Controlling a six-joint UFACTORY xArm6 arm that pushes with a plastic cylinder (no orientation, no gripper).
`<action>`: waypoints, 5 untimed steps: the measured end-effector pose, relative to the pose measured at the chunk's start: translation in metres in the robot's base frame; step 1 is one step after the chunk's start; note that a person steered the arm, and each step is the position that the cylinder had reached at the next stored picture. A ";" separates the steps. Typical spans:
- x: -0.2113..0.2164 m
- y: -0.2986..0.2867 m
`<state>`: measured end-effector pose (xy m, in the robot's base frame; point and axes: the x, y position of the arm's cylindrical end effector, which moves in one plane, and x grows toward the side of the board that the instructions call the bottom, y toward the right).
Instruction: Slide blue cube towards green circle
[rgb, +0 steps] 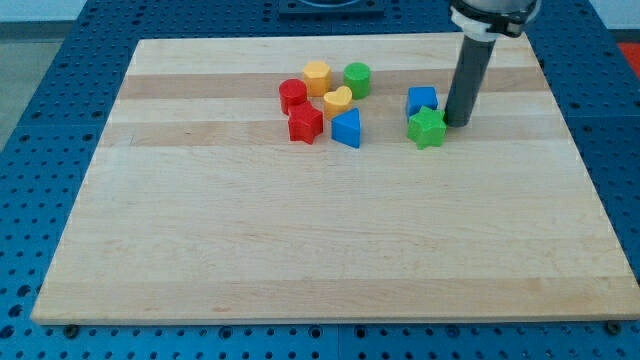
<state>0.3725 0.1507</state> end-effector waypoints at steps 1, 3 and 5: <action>0.000 -0.022; 0.000 -0.005; -0.007 0.023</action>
<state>0.3659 0.1740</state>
